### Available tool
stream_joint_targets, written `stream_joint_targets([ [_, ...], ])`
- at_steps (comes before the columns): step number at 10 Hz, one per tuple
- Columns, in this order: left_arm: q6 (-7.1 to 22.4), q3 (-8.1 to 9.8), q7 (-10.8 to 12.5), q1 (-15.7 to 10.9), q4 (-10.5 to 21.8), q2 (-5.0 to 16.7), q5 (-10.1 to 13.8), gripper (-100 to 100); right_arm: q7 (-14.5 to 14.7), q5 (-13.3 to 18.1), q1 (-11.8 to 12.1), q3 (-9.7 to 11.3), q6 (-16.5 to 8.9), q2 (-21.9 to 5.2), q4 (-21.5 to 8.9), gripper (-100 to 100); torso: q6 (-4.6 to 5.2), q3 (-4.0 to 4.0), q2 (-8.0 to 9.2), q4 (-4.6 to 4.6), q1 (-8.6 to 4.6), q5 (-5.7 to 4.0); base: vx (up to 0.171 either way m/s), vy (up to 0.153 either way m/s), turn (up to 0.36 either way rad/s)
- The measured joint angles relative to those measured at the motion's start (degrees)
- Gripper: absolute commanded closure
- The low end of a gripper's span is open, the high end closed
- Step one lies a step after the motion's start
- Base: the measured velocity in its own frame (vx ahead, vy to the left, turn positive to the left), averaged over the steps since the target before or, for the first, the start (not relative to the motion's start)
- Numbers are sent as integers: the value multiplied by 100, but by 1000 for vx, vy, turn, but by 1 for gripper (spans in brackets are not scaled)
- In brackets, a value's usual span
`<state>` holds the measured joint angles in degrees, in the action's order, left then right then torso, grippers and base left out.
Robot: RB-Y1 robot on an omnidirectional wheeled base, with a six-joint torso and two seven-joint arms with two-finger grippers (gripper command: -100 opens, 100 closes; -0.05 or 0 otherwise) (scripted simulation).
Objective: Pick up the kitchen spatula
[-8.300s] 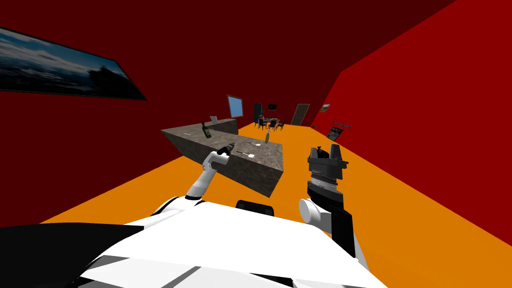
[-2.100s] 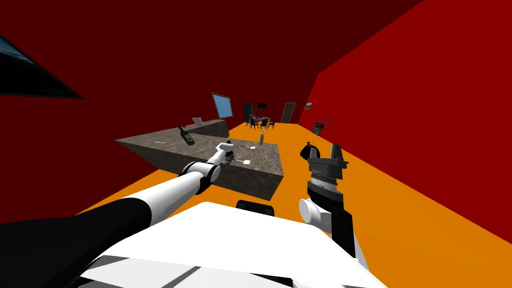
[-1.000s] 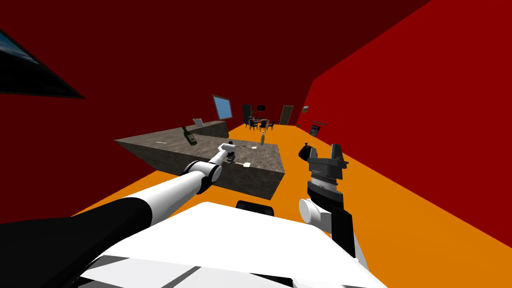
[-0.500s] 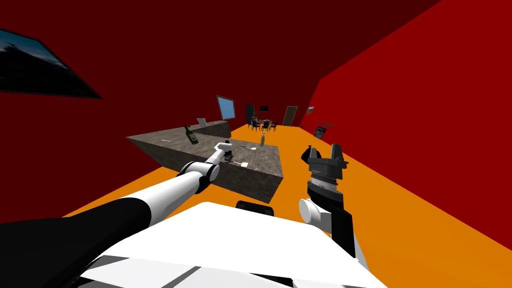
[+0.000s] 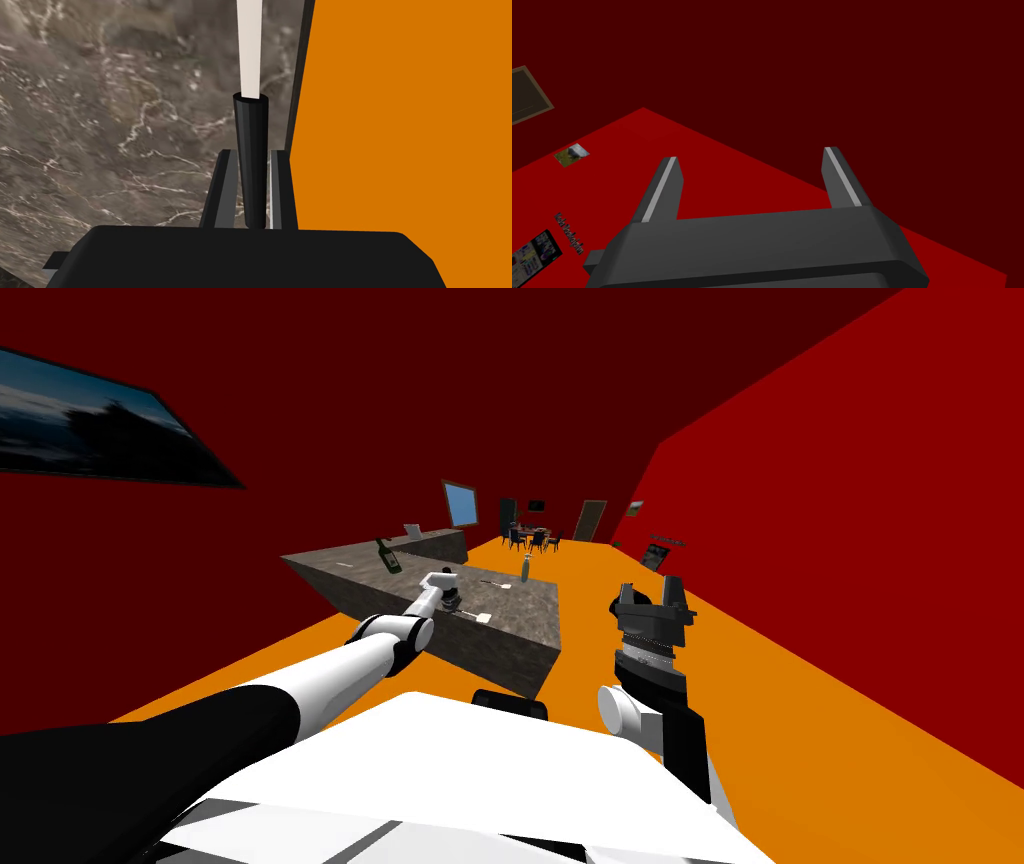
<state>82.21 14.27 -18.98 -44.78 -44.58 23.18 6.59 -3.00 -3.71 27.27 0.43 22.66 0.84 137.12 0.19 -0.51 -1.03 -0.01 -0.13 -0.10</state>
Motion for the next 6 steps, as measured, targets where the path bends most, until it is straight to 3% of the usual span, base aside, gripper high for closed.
stream_joint_targets([
  [5,47,337,-689,83,-95,191,10,100,0,0,0,0,0,0,0,0,3,5,9,1,1,1,27,-85,93],
  [6,59,342,-713,85,-105,191,12,0,0,0,-1,0,0,-1,0,0,2,9,16,2,23,5,-2,-6,-2],
])
